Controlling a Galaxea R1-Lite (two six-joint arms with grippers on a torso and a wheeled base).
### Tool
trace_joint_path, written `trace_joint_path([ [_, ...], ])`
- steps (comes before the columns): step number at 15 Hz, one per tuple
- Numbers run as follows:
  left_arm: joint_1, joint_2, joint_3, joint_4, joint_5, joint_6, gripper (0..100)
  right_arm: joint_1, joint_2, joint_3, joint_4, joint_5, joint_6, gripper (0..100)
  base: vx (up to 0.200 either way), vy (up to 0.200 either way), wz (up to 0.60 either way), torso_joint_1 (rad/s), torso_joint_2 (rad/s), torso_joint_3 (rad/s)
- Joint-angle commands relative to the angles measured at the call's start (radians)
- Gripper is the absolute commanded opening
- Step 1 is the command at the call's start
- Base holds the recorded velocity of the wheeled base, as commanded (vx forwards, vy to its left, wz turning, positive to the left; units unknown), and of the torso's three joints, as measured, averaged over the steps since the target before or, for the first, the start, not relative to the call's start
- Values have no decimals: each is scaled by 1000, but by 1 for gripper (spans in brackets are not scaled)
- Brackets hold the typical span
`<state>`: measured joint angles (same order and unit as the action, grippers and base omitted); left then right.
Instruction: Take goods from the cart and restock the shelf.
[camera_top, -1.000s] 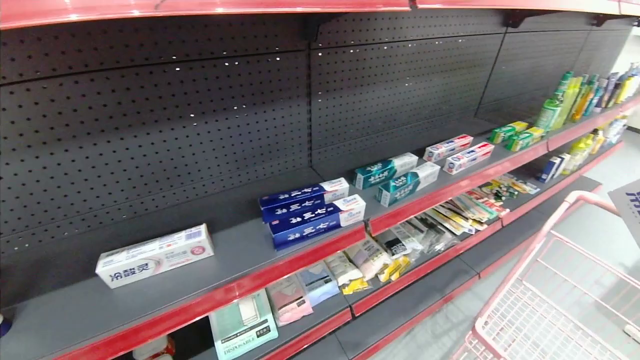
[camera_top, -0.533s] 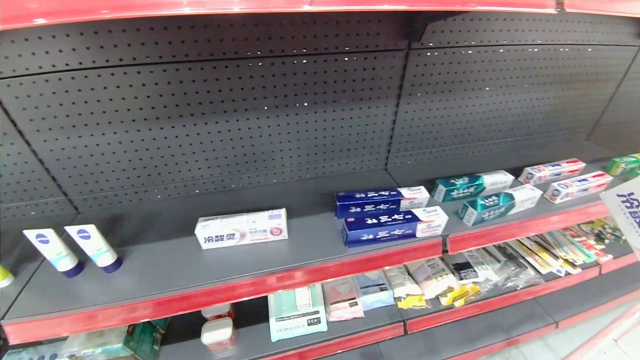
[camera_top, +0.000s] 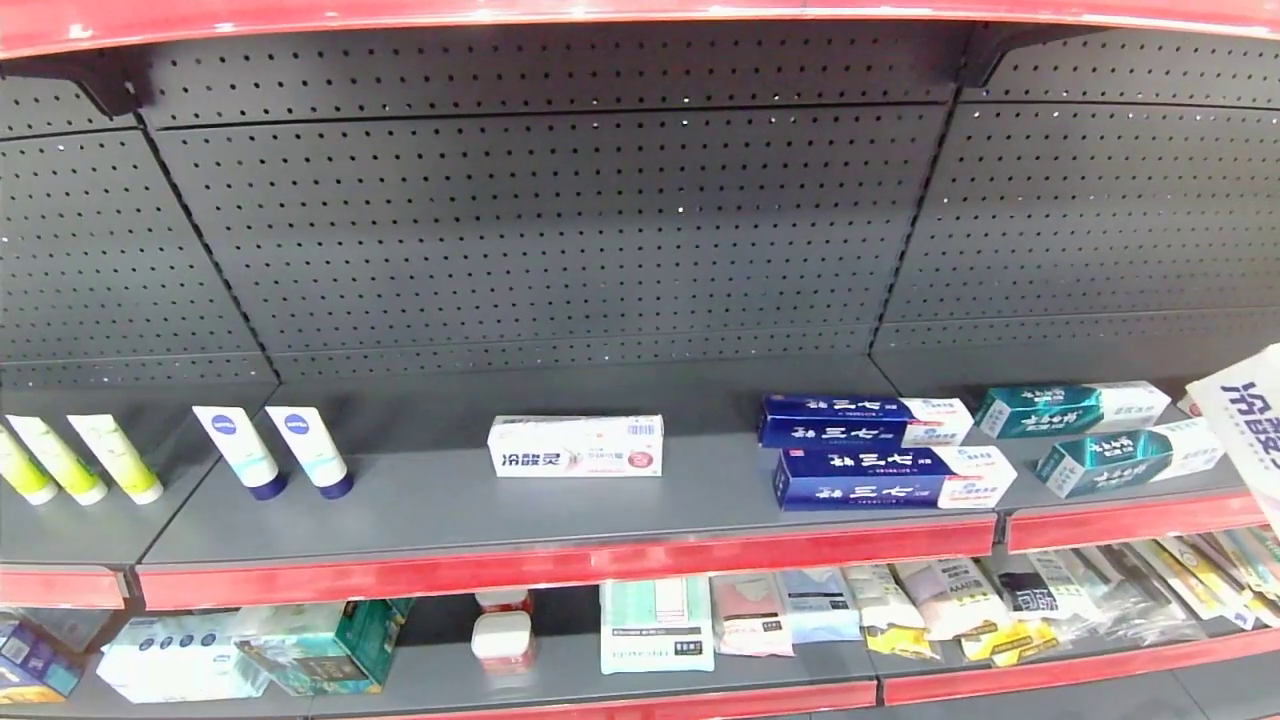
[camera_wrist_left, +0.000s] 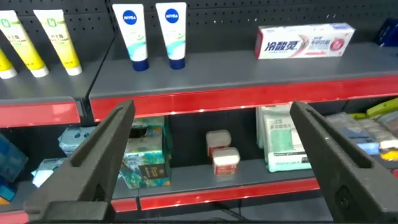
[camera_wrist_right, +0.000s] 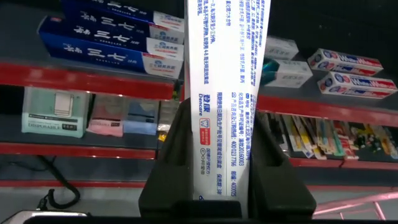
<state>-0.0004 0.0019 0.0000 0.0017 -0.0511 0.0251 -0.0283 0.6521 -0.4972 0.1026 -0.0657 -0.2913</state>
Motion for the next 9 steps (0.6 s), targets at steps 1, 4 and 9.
trace_joint_path([
  [1,0,10,-2,-2,-7,22,100,-1,1,-4,0,20,11,0,0,0,0,0,0,0],
  [4,-1,79,-147,17,-52,-11,100,-2,12,-24,-50,35,9,0,0,0,0,0,0,0],
  [9,-4,724,-523,67,-64,-177,100,-1,57,-52,-55,37,-6,0,0,0,0,0,0,0],
])
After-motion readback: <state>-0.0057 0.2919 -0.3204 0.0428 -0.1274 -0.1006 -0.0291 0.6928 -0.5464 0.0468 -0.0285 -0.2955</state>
